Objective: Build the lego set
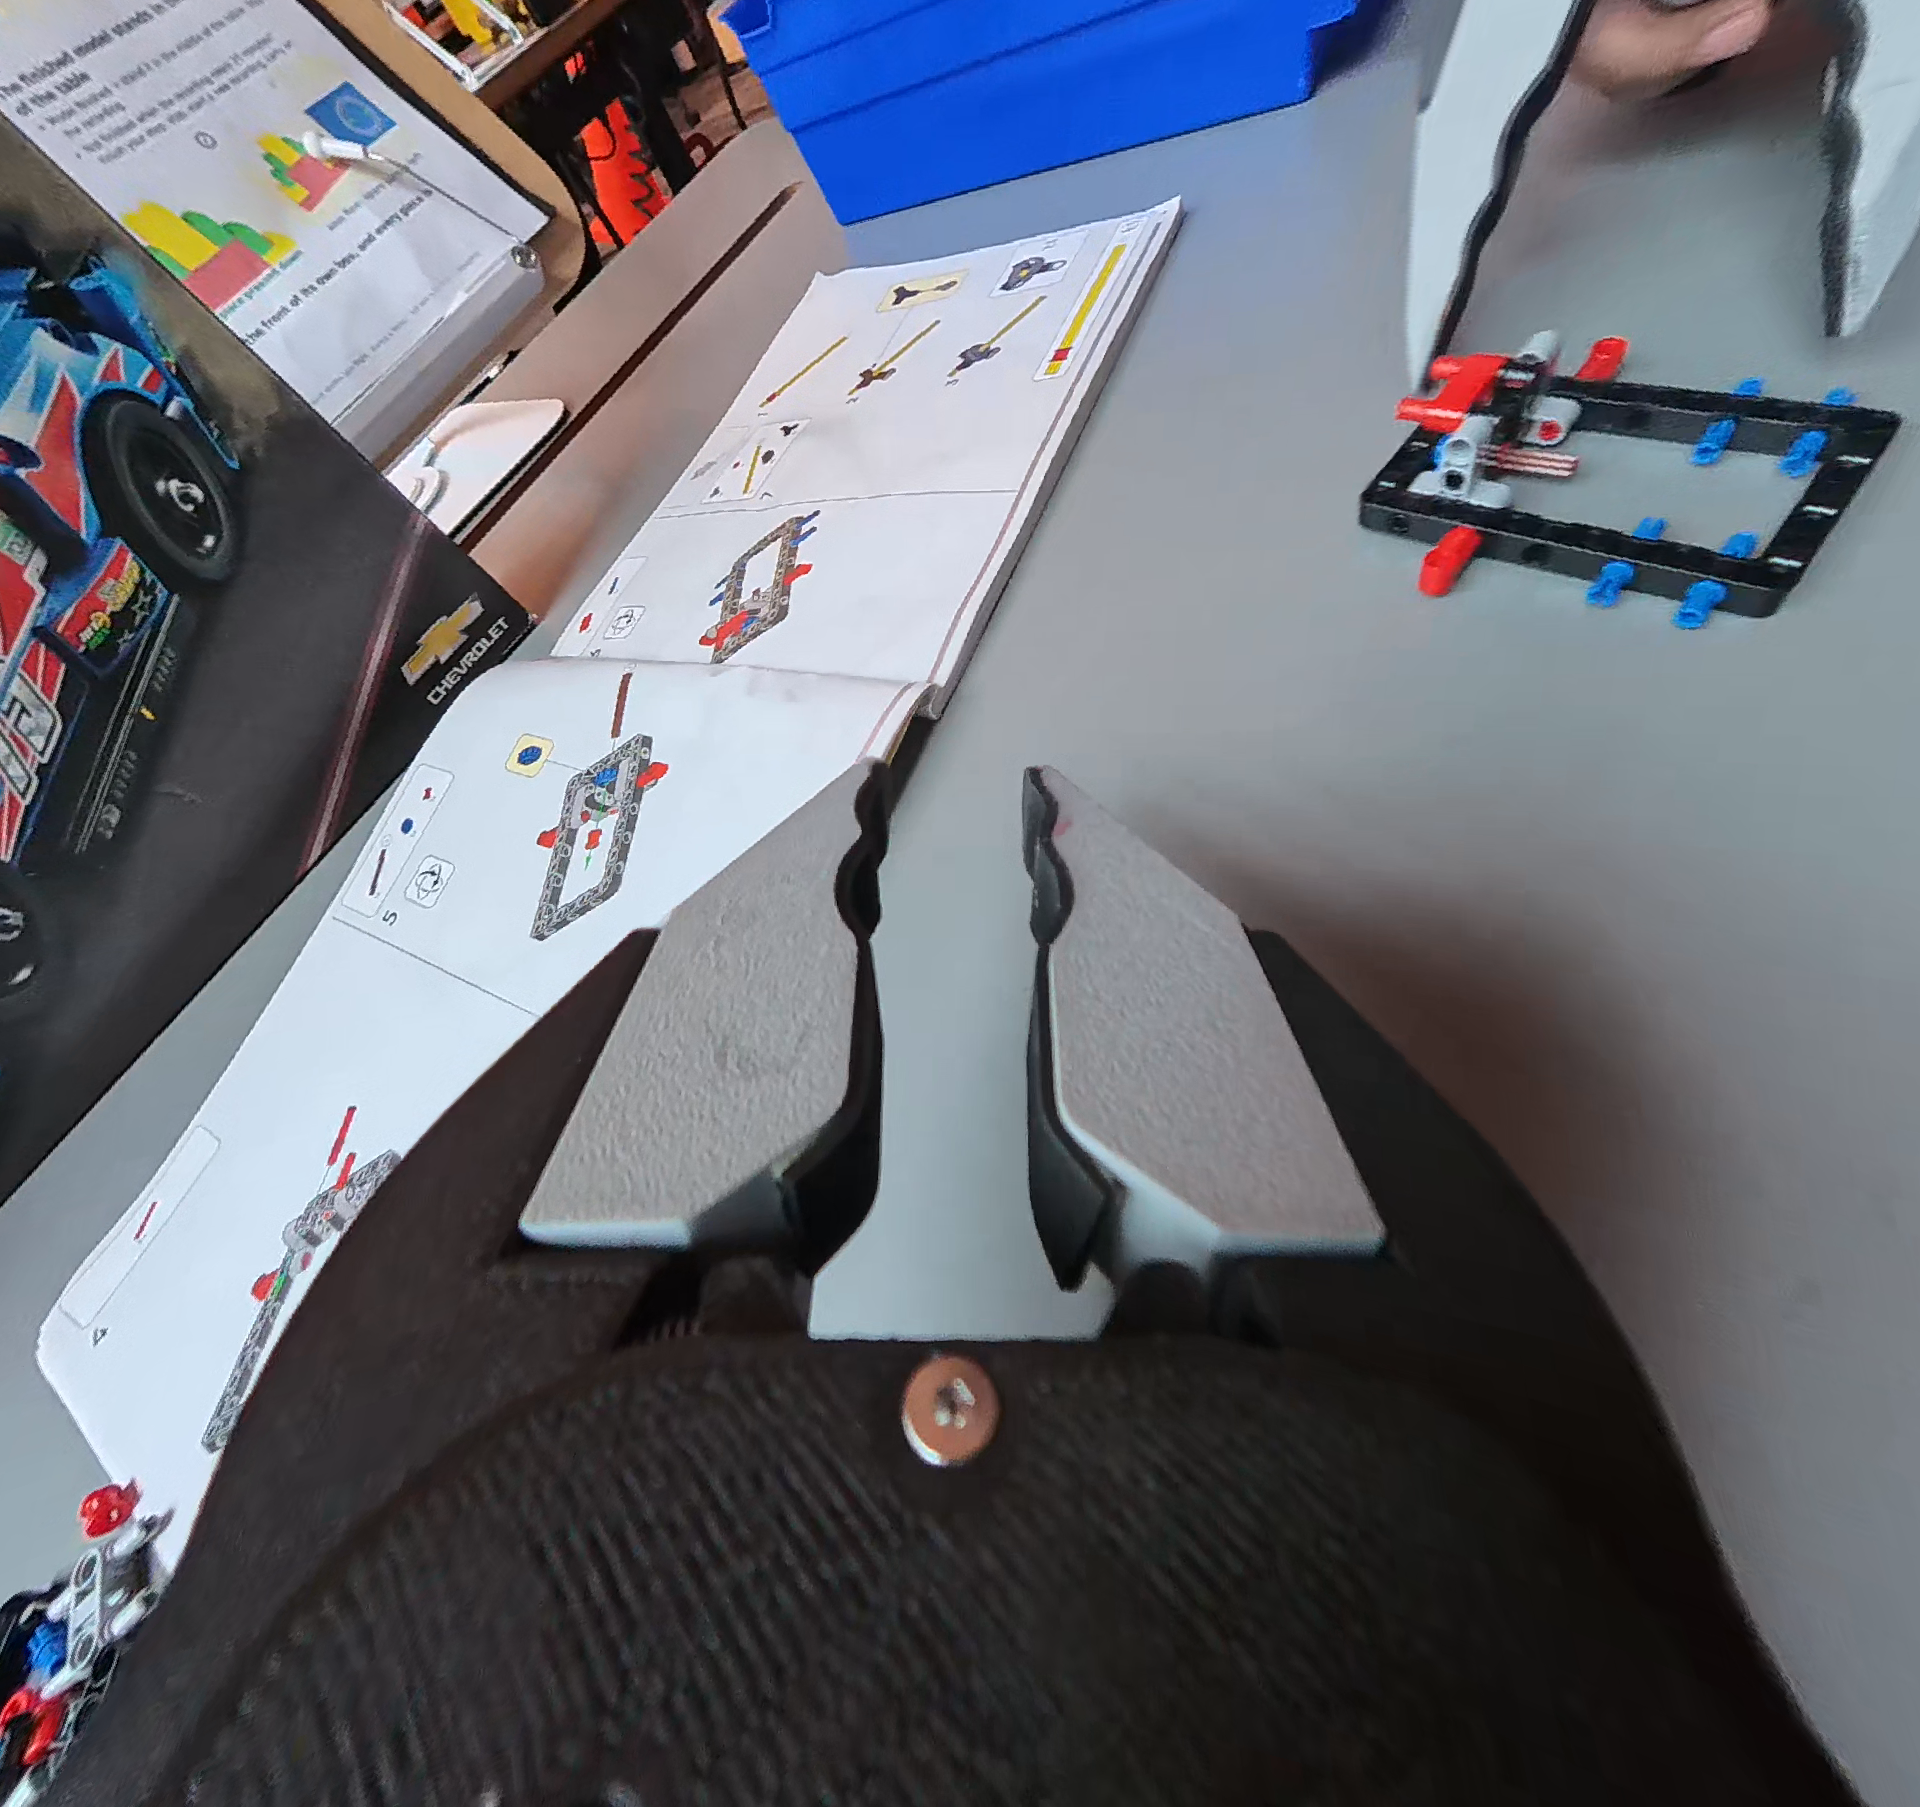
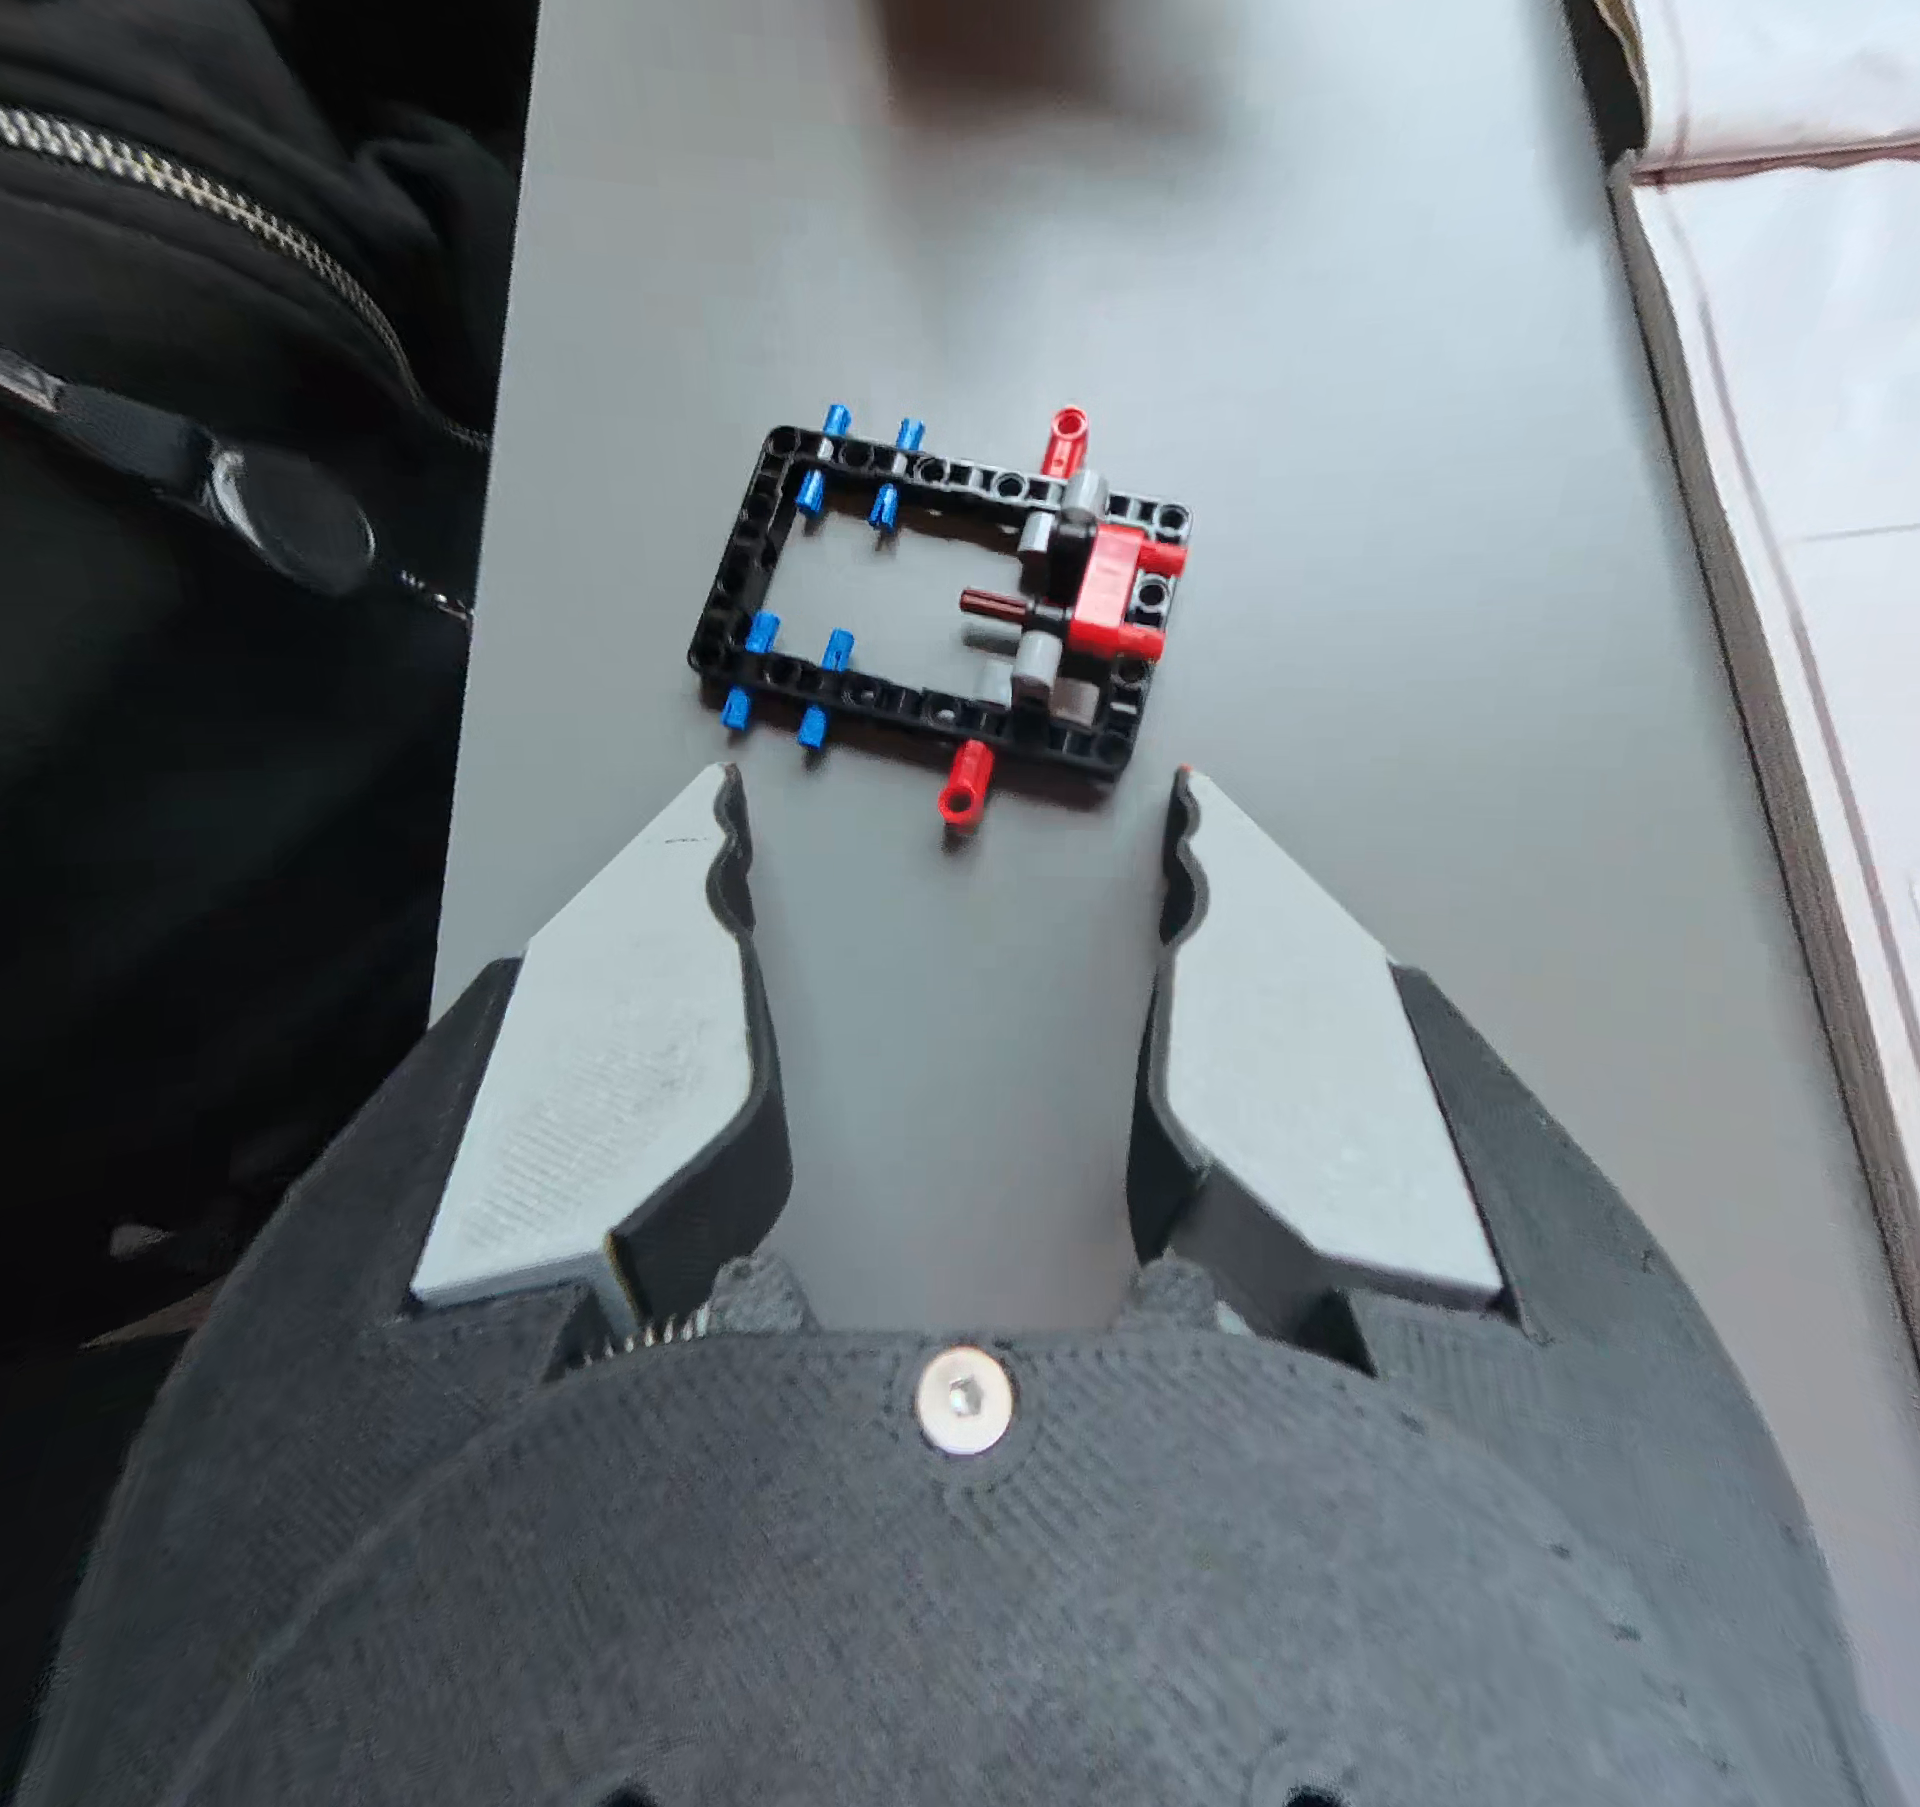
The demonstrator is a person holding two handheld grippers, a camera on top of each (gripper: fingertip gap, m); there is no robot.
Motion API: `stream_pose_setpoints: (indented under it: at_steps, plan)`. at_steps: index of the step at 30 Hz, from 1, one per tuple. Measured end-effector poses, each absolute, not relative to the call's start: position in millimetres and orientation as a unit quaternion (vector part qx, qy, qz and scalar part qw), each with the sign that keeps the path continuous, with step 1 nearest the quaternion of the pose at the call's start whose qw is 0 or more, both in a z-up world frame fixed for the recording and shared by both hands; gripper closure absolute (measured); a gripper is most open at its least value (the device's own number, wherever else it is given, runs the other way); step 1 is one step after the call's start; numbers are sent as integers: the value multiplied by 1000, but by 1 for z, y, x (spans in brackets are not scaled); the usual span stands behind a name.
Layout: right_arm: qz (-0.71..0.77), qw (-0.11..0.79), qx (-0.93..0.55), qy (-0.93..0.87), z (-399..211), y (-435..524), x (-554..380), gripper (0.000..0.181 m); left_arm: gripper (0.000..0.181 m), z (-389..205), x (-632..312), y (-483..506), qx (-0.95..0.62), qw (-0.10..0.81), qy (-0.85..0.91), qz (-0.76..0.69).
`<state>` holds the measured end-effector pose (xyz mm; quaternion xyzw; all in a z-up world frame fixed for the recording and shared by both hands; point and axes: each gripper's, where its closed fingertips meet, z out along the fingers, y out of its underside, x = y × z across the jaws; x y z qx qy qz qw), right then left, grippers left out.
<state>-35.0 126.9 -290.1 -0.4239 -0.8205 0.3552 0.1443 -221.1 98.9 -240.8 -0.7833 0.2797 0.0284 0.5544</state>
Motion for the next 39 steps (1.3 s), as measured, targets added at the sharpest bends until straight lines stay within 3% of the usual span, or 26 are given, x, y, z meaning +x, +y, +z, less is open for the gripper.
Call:
stream_pose_setpoints:
  at_steps: [6,14,18,25,30,39]
  plan:
    - [412,216,-442,-767,-269,148,-45,112,160,-242,-227,101,-785,553,275,54]
    - [416,362,-446,-705,-208,204,-116,104,156,-228,-243,124,-784,585,200,49]
    - [466,370,-426,-682,-189,213,-148,110,154,-220,-253,147,-784,599,161,22]
    - [447,383,-417,-693,-211,217,-158,121,159,-220,-248,161,-780,600,176,-18]
    - [495,325,-417,-689,-215,210,-156,121,167,-226,-241,156,-781,587,216,5]
    - [494,330,-419,-686,-216,215,-155,128,170,-227,-252,156,-789,583,192,-4]
